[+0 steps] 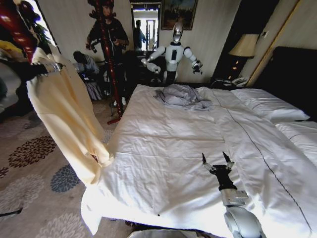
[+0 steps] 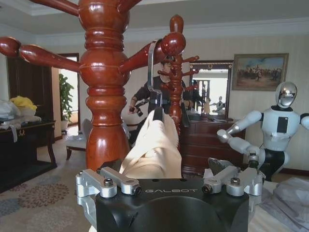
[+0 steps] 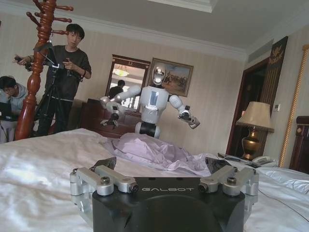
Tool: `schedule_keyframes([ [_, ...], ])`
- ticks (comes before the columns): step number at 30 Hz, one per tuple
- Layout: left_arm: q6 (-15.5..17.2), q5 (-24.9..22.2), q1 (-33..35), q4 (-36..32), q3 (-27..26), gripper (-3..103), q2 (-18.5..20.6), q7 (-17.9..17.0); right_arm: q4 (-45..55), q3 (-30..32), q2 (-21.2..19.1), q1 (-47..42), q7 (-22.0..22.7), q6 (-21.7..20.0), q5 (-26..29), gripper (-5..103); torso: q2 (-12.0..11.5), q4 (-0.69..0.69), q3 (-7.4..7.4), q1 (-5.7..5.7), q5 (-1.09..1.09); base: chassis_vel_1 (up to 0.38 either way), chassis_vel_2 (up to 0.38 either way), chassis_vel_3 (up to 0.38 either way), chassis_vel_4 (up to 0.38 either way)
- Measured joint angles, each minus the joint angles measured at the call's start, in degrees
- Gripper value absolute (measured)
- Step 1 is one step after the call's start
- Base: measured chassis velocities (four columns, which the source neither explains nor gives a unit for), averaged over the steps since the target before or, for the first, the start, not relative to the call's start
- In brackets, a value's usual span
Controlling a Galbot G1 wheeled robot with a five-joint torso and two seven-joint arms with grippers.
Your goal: Pick up the clothes from the bed and hang them on the clothes hanger.
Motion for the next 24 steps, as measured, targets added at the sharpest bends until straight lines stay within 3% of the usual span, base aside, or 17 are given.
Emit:
schedule_keyframes([
  [24,-2.88,6.22,-0.44,-1.44,-2.29,100,1.65,3.06,0.00,0.00,0.00,0.00,0.00,0.00,0.00,100,0.00,0.00,0.00,0.00,0.01,0.000,0.000,0.000,0.000],
])
